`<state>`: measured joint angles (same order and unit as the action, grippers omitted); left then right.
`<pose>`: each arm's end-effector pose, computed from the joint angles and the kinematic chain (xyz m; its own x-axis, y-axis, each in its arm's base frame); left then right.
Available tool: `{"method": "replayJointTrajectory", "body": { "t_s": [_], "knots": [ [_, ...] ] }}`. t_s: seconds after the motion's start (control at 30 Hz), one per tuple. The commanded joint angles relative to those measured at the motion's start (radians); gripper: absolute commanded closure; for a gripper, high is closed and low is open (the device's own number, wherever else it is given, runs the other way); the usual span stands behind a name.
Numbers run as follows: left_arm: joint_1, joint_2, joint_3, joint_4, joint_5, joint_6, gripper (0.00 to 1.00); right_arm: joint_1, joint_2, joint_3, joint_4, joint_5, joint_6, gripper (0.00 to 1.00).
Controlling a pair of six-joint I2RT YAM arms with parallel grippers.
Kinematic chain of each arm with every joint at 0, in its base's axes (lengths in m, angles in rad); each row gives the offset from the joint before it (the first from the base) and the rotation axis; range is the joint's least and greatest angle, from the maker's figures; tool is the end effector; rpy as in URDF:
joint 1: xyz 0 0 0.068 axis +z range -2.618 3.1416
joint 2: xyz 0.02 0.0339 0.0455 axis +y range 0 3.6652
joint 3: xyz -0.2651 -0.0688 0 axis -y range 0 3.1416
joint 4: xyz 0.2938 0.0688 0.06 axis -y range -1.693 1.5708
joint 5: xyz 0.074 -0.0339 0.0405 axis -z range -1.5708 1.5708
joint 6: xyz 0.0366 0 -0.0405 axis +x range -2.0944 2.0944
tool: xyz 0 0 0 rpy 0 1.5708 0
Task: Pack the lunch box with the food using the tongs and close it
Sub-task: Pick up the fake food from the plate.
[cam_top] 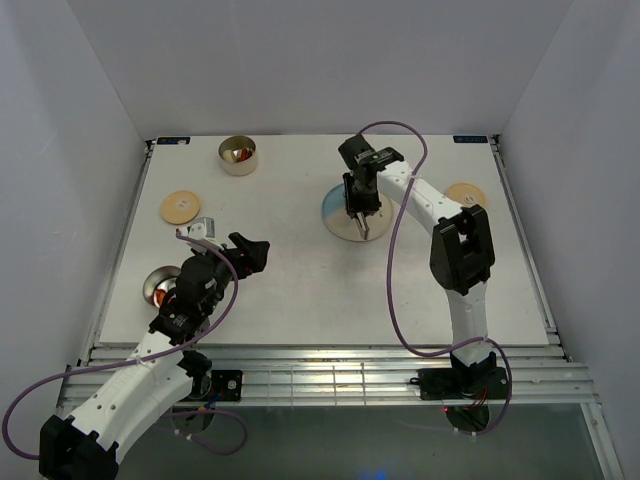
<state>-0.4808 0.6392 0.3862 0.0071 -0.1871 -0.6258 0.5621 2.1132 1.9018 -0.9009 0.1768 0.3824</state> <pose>0.1923 -0.0926 0.2294 -0.3474 -0.4679 -0.8126 0.1122 0.8396 -0.5314 0.4311 0.2639 0.2389 -0.8751 -0.1171 -0.4695 -0.1425 0.9896 0.0188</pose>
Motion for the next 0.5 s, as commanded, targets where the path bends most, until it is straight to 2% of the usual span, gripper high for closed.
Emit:
{"method": "replayJointTrajectory", "body": {
  "t_s": [0.0,0.3,0.47],
  "knots": [
    [-0.004,-0.015,0.003,-0.002,-0.017,0.008,0.04,-0.007,-0.091,0.028,-0.013,0.006,-0.033,0.61],
    [-0.004,0.008,0.013,-0.002,-0.018,0.001,0.04,-0.008,-0.147,0.002,-0.007,0.016,-0.077,0.62],
    [-0.004,0.053,0.048,-0.076,-0.046,-0.041,0.04,-0.008,-0.167,-0.040,0.017,0.006,-0.099,0.63]
  ]
}}
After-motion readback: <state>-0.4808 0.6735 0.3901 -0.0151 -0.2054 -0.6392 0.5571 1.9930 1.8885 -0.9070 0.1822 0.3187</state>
